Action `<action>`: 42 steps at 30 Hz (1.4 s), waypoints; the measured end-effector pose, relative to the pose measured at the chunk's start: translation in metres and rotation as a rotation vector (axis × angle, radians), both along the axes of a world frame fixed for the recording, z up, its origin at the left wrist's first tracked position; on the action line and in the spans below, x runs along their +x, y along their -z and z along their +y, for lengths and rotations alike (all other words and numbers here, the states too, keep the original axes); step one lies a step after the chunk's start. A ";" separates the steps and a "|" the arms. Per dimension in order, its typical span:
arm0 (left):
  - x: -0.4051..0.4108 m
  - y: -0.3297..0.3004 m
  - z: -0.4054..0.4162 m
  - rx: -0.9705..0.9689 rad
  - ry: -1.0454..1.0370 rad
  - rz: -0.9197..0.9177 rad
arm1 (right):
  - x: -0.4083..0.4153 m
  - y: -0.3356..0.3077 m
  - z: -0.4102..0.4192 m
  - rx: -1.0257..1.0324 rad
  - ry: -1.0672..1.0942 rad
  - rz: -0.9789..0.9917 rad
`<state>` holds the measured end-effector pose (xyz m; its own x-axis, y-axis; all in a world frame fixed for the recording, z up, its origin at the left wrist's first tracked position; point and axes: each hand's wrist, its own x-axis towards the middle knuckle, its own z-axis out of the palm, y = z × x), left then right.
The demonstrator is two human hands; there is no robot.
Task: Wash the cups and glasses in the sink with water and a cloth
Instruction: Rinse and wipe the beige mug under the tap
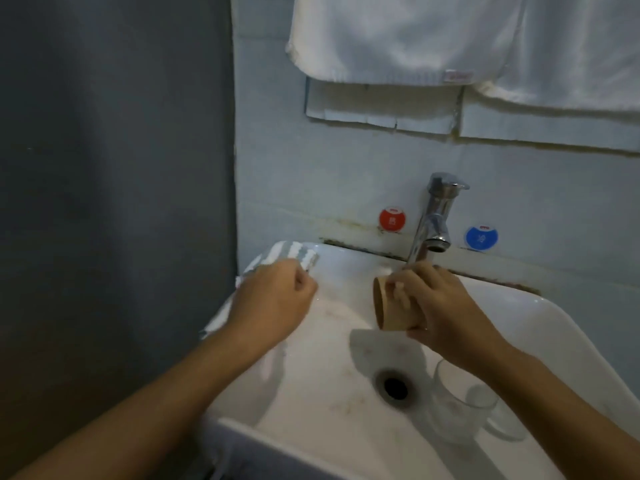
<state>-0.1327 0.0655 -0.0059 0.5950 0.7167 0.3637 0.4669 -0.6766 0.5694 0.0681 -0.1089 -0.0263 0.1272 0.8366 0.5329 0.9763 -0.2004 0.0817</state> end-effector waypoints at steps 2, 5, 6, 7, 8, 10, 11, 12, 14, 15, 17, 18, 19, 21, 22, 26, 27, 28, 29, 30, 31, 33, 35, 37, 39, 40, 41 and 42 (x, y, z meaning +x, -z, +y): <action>-0.018 0.000 0.030 0.021 -0.092 -0.089 | -0.004 0.003 0.008 -0.047 -0.041 -0.175; -0.033 0.001 0.067 -0.162 -0.176 -0.022 | -0.006 0.005 0.015 -0.122 -0.068 -0.290; -0.036 0.002 0.076 -0.265 -0.169 0.035 | -0.007 0.004 0.016 -0.127 -0.080 -0.307; -0.038 0.002 0.079 -0.384 -0.139 0.094 | -0.008 0.003 0.016 -0.129 -0.088 -0.318; -0.040 0.002 0.079 -0.503 -0.104 0.139 | -0.010 0.003 0.016 -0.132 -0.094 -0.328; -0.044 0.003 0.077 -0.653 -0.064 0.188 | -0.012 0.002 0.016 -0.131 -0.101 -0.362; -0.045 0.005 0.078 -0.696 -0.052 0.193 | -0.013 0.003 0.016 -0.133 -0.104 -0.378; -0.046 0.008 0.081 -0.723 -0.046 0.182 | -0.013 0.004 0.016 -0.137 -0.104 -0.386; -0.050 0.008 0.084 -0.754 -0.054 0.152 | -0.013 0.004 0.016 -0.139 -0.092 -0.381; -0.052 0.007 0.085 -0.761 -0.065 0.142 | -0.012 0.004 0.015 -0.129 -0.085 -0.374; -0.054 0.004 0.084 -0.757 -0.071 0.093 | -0.012 0.003 0.014 -0.106 -0.079 -0.348; -0.054 0.004 0.082 -0.748 -0.066 0.050 | -0.012 0.003 0.014 -0.093 -0.079 -0.324; -0.054 0.003 0.080 -0.731 -0.057 0.002 | -0.012 0.004 0.014 -0.079 -0.077 -0.287; -0.050 0.002 0.071 -0.661 -0.016 -0.104 | -0.015 0.007 0.013 -0.034 -0.067 -0.131; -0.048 0.000 0.065 -0.617 0.008 -0.164 | -0.017 0.010 0.013 -0.003 -0.063 -0.018; -0.030 -0.005 0.041 -0.498 0.070 -0.357 | -0.023 0.010 0.012 0.114 -0.037 0.519; -0.023 -0.005 0.037 -0.486 0.071 -0.364 | -0.025 0.009 0.012 0.126 -0.029 0.669; -0.015 -0.003 0.033 -0.494 0.072 -0.361 | -0.026 0.006 0.013 0.141 -0.032 0.800; -0.007 0.000 0.030 -0.507 0.069 -0.353 | -0.028 0.004 0.013 0.161 -0.037 0.900; 0.002 0.003 0.025 -0.534 0.076 -0.342 | -0.030 0.001 0.013 0.186 -0.037 0.967; 0.011 0.007 0.021 -0.550 0.081 -0.329 | -0.032 -0.001 0.013 0.214 -0.032 1.014; 0.028 0.009 0.008 -0.650 0.081 -0.328 | -0.036 -0.004 0.012 0.263 -0.014 1.112; 0.047 0.011 -0.001 -0.773 0.094 -0.350 | -0.038 -0.004 0.012 0.293 0.016 1.191; 0.063 0.010 -0.009 -0.922 0.149 -0.390 | -0.039 -0.002 0.013 0.325 0.052 1.233; 0.071 0.006 -0.017 -1.058 0.203 -0.452 | -0.039 -0.001 0.014 0.360 0.072 1.262; 0.075 0.005 -0.022 -1.121 0.217 -0.472 | -0.038 0.000 0.014 0.374 0.080 1.285; 0.078 0.007 -0.025 -1.173 0.244 -0.495 | -0.037 0.001 0.015 0.391 0.083 1.313; 0.082 0.011 -0.030 -1.212 0.263 -0.504 | -0.037 0.001 0.014 0.413 0.085 1.344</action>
